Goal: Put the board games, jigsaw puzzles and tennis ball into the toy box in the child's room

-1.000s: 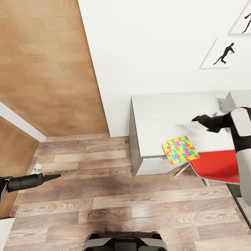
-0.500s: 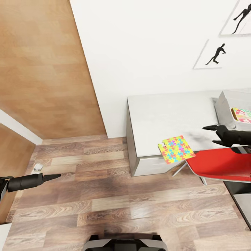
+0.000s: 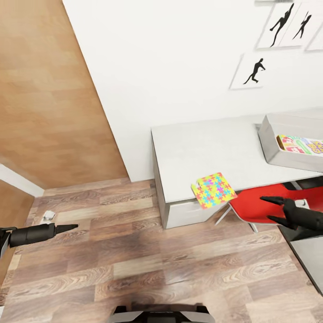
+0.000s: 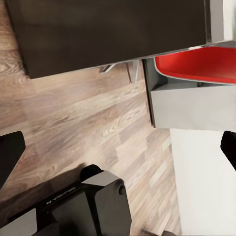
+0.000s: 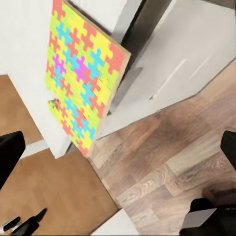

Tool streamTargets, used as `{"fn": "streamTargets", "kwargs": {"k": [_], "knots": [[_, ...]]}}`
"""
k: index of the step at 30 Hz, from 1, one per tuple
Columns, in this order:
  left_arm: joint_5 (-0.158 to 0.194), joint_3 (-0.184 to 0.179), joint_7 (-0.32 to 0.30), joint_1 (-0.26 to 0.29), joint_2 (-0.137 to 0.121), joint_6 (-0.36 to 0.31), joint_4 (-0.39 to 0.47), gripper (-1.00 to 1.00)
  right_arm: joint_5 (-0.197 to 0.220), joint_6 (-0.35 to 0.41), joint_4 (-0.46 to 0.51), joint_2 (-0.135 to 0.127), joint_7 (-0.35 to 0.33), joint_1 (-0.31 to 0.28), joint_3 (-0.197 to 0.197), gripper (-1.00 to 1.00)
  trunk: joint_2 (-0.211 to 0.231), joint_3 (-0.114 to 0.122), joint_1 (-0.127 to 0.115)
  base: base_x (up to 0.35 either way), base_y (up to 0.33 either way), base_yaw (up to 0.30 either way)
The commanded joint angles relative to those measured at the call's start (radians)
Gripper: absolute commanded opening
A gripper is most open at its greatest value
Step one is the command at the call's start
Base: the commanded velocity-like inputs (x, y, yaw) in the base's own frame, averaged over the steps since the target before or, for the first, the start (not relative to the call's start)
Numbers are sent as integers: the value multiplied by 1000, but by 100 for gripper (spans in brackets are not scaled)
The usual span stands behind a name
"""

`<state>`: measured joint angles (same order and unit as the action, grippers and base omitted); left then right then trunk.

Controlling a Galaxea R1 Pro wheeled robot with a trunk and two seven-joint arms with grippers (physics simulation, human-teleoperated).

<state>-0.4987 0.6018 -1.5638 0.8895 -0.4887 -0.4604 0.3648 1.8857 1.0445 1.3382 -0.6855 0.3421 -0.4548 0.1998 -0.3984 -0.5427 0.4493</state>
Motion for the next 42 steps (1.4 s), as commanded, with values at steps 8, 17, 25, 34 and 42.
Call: {"fn": "streamTargets", "kwargs": {"k": [8, 17, 25, 34, 42], "knots": [[-11, 11, -7, 1, 0, -11, 0, 100, 0, 3, 3, 69, -202, 232, 75, 100, -2, 10, 1, 0, 0, -170], [-11, 12, -7, 0, 2, -11, 0, 100, -212, 3, -4, 233, -388, 341, 207, 100, -2, 22, 1, 0, 0, -165], [-11, 12, -7, 1, 2, -11, 0, 100, -442, 3, -7, 307, -568, 353, 238, 100, -2, 28, 1, 0, 0, -77], [-11, 12, -7, -1, 2, -11, 0, 100, -788, -90, -14, 374, -758, 356, 244, 100, -2, 29, 1, 0, 0, -12], [-12, 12, -7, -4, 2, -12, -2, 100, -851, -123, -14, 382, -866, 357, 246, 100, -2, 29, 1, 0, 0, -1]]}}
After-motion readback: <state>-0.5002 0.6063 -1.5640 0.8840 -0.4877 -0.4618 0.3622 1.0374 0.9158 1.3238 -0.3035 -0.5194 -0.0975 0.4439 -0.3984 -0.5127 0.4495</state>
